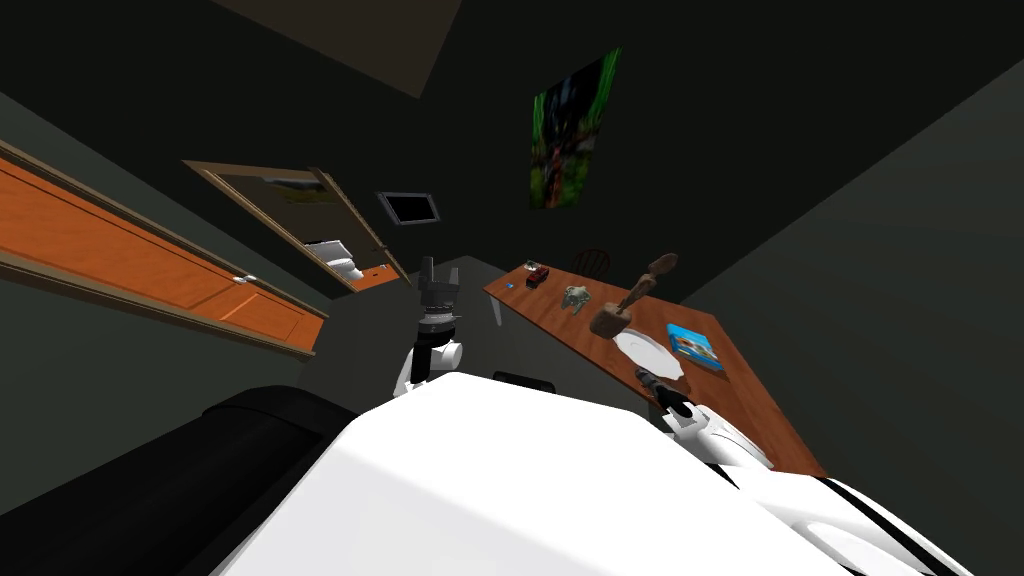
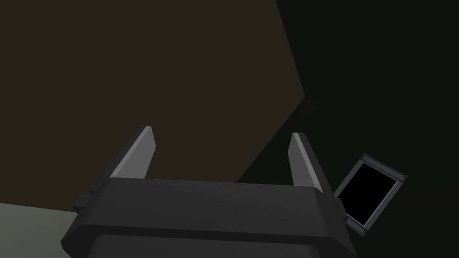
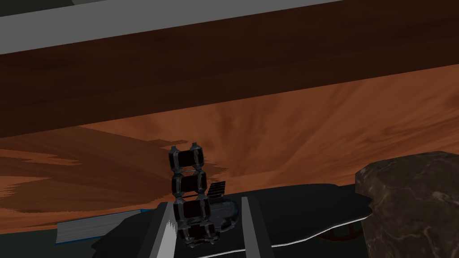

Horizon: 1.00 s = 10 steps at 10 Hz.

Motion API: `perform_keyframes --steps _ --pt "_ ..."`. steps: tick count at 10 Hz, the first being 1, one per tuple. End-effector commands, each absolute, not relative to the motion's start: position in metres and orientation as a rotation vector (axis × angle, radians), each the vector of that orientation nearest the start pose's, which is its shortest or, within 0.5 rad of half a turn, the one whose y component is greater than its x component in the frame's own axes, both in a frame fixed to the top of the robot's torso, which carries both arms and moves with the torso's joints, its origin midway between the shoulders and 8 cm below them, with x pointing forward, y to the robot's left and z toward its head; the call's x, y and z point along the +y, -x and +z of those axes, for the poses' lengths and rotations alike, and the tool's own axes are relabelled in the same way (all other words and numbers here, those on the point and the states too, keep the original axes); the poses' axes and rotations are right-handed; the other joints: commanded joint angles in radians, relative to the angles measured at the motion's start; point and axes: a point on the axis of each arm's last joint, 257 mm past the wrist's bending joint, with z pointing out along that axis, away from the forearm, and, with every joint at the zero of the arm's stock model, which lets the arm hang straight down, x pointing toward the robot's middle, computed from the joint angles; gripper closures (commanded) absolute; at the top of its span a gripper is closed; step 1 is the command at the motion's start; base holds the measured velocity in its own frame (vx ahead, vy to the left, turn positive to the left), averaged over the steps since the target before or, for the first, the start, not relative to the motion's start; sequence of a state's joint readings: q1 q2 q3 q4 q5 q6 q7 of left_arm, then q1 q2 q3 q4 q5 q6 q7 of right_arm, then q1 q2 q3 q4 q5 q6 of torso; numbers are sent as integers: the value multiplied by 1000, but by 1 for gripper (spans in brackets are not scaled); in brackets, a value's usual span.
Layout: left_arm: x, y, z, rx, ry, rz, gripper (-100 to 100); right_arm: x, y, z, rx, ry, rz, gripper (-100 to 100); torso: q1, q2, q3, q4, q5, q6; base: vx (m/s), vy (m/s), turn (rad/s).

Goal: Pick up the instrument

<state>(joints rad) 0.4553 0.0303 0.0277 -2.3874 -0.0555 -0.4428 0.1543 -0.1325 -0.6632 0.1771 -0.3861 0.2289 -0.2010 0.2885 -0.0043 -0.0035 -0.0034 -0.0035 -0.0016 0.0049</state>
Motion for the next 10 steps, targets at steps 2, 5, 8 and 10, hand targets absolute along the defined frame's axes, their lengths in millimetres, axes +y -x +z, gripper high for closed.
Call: perform_keyframes --steps 2,5,8,10 --pt "269 -332 75 569 581 -1418 0 -635 -292 -511 2229 -780 -264 100 -3 0 -1 -1 -1 2 51 -8 -17" --pt "269 -332 75 569 581 -1418 0 -611 -331 -496 2188 -717 -190 100 -7 4 1 -2 -4 3 -14 -4 -11" --pt "269 -332 75 569 581 -1418 0 -607 -326 -496 2192 -705 -186 100 -7 2 -1 -3 -4 3 29 1 -36" --pt "269 -332 75 569 581 -1418 0 -601 -320 -495 2195 -693 -182 100 -7 0 -1 -3 -4 4 60 -6 -59"
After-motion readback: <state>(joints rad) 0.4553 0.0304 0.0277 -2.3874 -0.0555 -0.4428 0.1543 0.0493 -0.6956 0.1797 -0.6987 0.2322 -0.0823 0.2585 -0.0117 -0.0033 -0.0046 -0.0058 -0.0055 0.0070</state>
